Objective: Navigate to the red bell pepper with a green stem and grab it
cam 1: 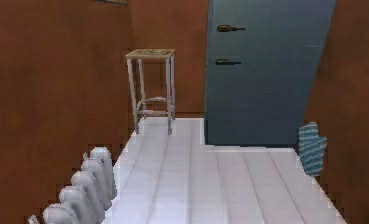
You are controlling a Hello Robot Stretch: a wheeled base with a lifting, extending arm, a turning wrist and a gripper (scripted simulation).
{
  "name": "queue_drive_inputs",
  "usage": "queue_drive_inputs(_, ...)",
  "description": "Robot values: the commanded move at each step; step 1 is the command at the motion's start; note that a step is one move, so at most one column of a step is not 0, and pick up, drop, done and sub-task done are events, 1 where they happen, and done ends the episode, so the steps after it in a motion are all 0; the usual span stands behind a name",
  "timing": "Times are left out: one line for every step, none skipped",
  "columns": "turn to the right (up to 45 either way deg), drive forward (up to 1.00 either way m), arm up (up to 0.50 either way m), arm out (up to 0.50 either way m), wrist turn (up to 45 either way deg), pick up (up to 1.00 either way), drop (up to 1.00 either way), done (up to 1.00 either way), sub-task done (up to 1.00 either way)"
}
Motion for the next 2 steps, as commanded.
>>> queue_drive_inputs(-45.0,0.00,0.00,0.00,0.0,0.00,0.00,0.00,0.00)
queue_drive_inputs(-45.0,0.00,0.00,0.00,0.0,0.00,0.00,0.00,0.00)
